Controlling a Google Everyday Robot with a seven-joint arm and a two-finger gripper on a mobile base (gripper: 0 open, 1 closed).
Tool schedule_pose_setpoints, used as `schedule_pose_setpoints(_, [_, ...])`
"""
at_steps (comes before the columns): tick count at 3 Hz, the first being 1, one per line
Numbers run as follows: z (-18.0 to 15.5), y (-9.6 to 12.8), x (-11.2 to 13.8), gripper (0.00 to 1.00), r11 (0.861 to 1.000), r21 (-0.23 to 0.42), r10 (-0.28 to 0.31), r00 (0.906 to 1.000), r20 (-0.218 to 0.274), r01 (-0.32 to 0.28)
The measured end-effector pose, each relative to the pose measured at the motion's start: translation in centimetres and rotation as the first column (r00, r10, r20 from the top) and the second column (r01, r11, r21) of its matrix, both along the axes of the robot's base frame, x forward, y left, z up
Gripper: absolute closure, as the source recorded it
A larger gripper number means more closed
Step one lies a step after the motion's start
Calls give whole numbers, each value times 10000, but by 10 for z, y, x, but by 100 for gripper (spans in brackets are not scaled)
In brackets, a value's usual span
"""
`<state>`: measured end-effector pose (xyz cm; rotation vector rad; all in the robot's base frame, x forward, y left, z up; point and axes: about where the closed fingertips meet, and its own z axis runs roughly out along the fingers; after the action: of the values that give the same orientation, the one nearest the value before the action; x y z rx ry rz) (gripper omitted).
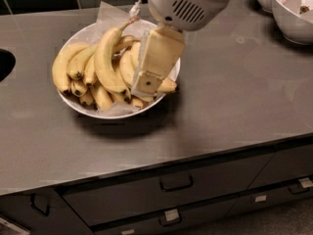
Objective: Pick banana from white bowl
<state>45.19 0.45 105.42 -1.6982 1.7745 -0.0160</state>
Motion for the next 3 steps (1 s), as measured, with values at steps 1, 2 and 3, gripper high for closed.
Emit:
schedule_pose_setpoints(1, [-18,21,17,0,9990,432,-100,9998,-190,108])
schedule_pose_setpoints(2, [-36,38,36,0,9947,644,-788,9967,-177,798])
schedule_pose_setpoints(3, [-18,39,27,0,9901,858,-1114,9938,30,1108])
